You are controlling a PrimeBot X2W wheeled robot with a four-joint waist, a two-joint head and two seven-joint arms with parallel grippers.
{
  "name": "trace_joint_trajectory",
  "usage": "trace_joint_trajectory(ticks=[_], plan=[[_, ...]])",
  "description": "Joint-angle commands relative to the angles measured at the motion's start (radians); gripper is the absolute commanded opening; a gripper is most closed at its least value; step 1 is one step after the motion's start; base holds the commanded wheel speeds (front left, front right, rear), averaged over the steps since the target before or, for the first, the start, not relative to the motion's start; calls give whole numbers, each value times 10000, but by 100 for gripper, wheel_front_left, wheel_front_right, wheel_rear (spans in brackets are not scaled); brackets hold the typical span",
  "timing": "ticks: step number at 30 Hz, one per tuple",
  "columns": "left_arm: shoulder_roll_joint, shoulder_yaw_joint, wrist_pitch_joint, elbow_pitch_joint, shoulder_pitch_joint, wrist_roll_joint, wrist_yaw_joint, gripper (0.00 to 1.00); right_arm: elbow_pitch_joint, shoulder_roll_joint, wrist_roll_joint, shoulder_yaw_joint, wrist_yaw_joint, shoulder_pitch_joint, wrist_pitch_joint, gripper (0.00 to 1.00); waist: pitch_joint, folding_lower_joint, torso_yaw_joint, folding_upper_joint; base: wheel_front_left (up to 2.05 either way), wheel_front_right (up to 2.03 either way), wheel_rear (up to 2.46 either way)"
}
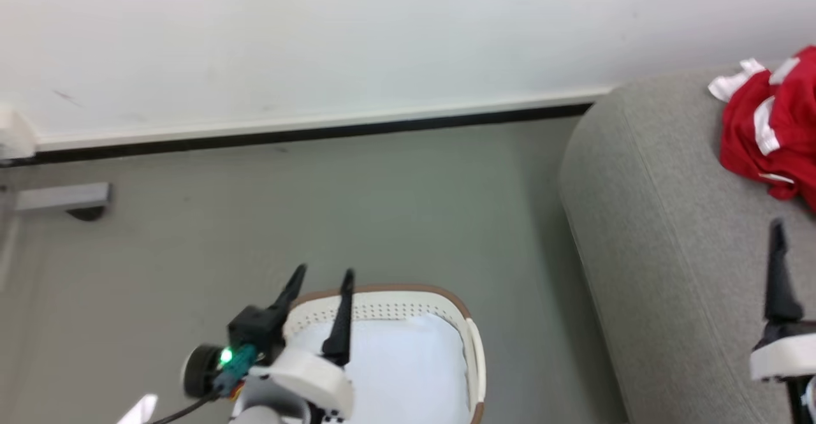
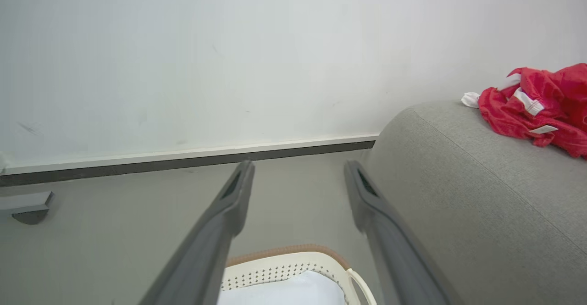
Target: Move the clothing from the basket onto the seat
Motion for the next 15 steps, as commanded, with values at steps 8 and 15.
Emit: trace_joint_trajectory(ticks=[8, 15], plan=[[-268, 1760, -57, 53, 1652, 512, -399, 100, -617, 928, -464, 671, -24, 1674, 8, 100, -1231, 5, 975, 0, 0, 0, 0], [-828, 3156, -58, 70, 2763, 1402, -1218, 100, -530, 1299, -925, 1259, -24, 2600, 7, 100, -1716, 5, 1264, 0, 0, 0, 0]])
